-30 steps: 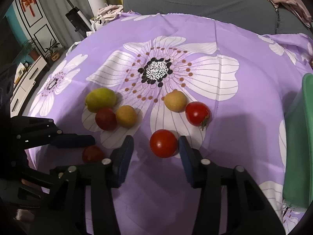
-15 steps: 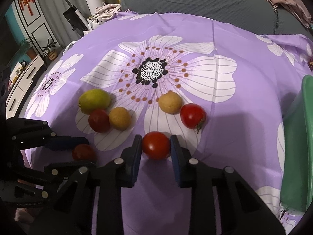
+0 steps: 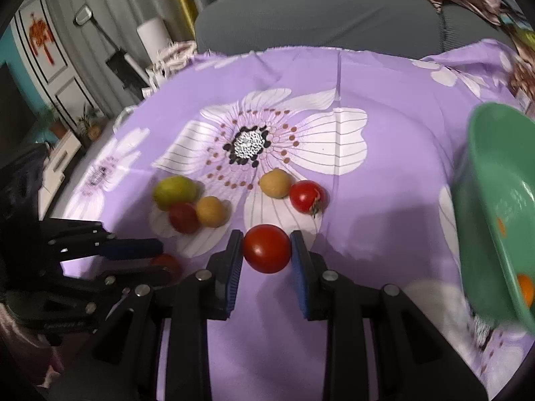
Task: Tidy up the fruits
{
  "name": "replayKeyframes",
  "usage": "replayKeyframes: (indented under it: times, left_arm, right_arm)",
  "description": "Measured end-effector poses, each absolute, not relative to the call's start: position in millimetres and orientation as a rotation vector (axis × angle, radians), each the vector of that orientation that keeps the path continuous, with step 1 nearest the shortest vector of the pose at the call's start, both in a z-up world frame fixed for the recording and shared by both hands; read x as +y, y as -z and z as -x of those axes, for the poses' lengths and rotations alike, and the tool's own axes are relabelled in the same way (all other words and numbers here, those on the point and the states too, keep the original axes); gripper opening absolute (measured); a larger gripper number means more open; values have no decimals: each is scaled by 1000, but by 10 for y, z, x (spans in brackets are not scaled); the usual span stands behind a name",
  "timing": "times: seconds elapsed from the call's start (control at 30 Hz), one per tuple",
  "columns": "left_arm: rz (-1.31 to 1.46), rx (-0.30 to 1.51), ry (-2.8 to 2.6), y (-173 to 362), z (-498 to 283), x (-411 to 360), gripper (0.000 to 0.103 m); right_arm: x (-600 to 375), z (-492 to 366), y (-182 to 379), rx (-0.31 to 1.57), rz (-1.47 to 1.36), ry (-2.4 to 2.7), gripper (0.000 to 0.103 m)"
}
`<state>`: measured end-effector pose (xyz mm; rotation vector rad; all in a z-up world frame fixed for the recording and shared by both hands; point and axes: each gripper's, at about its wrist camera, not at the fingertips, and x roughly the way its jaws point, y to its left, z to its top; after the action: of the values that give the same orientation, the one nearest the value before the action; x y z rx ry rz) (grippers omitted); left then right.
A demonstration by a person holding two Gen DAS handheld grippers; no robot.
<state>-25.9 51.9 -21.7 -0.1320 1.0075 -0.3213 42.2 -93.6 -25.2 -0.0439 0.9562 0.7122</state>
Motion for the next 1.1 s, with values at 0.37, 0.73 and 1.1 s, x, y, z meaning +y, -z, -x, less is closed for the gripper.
replayKeyframes:
  times: [0.37, 0.73, 1.1]
  left_arm:
    - [197, 959, 329, -27, 371, 446, 28]
    - [198, 943, 341, -170, 443, 314, 28]
    - [197, 929, 334, -242, 443, 239, 28]
  right_arm:
    - [-1166, -106, 85, 901, -14, -722, 29]
    - [-1344, 30, -40, 850, -51, -716, 29]
    - [-1491, 67, -83, 821, -79, -703, 29]
